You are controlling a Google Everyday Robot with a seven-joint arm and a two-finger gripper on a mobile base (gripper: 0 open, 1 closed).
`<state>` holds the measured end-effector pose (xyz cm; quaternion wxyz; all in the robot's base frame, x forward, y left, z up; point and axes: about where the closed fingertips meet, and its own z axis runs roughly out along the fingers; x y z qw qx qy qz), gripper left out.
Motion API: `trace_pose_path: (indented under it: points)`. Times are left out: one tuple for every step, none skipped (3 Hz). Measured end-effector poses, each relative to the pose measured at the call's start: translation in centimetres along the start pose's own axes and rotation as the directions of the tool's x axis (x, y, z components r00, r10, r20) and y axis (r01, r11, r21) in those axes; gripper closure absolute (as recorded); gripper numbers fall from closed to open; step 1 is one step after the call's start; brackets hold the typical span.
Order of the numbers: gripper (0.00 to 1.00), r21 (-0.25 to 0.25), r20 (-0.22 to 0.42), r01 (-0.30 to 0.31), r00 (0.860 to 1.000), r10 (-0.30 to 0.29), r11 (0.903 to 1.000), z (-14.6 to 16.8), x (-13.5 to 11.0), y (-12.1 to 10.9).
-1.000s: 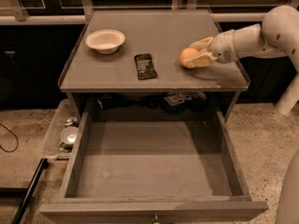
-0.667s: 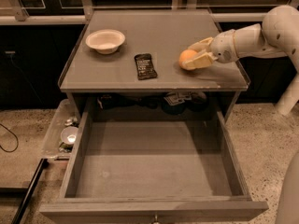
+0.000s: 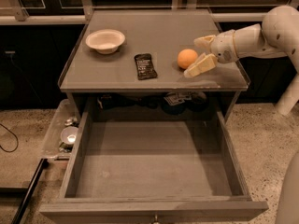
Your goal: Pick orange from top drawer and place on counter
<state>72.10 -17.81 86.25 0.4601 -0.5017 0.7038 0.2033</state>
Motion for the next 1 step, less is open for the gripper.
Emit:
trace_pose_path:
  points:
    - [0.00, 0.000, 0.000, 0.000, 1.000, 0.000, 1.0000, 0.00, 0.00, 0.00]
